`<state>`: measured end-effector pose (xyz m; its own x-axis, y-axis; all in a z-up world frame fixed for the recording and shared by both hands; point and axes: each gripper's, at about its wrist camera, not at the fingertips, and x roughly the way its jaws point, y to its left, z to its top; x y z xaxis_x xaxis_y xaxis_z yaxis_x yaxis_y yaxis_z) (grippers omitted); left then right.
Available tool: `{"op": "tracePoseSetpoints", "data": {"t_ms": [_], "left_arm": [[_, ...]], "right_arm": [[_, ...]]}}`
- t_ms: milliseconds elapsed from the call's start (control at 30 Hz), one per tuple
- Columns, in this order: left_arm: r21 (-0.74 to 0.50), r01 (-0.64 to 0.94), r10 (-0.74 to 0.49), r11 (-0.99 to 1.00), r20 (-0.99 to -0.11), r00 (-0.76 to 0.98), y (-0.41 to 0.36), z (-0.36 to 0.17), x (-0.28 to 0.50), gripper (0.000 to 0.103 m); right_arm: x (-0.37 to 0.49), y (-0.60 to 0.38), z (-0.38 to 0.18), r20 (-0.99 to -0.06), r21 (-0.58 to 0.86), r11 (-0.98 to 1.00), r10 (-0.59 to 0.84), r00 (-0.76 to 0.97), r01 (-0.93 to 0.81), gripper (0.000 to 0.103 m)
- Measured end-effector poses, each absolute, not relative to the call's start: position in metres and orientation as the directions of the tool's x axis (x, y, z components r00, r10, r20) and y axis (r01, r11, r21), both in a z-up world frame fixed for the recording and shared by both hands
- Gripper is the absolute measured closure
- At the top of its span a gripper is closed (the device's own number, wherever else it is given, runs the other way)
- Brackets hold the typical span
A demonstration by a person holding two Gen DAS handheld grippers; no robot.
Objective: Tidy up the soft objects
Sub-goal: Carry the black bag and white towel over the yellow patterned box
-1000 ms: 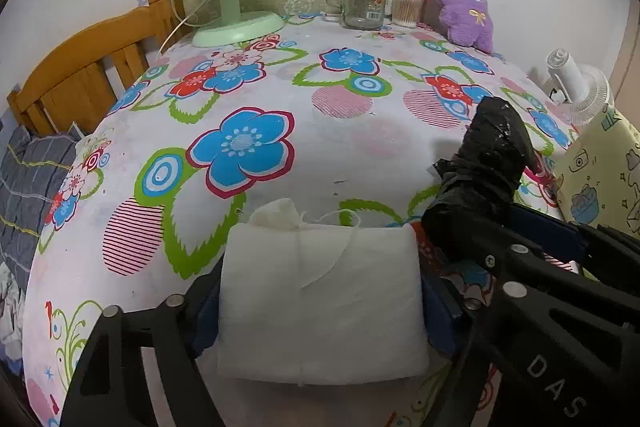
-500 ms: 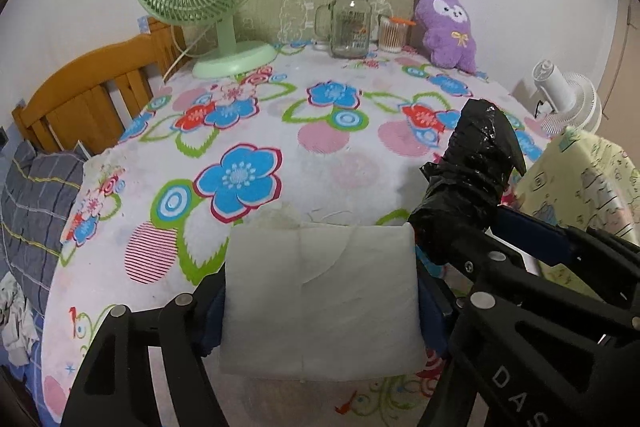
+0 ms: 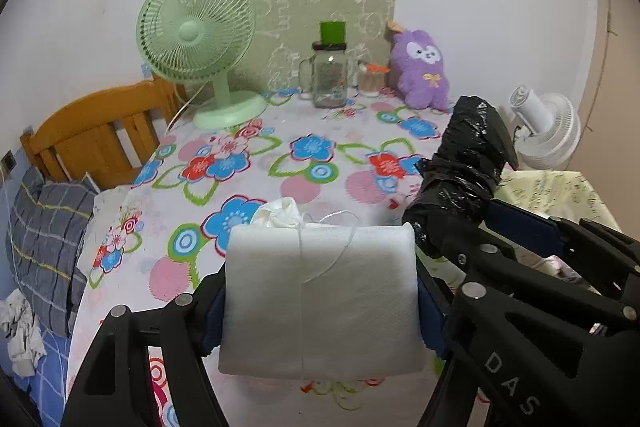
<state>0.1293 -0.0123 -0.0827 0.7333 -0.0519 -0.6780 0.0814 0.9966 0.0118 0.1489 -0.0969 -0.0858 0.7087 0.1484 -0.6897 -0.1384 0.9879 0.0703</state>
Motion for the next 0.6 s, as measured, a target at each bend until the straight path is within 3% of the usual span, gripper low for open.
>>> {"op": "tracePoseSetpoints", "data": {"t_ms": [600], "left_arm": [[0.007,0.215,-0.163,0.977,-0.63,0.759,-0.077,-0.056,0.111,0.026]], "right_arm": [[0.119,-0.159,-0.052,-0.641,0.054,0.996,0.092,0.762,-0.075,0.06]]}}
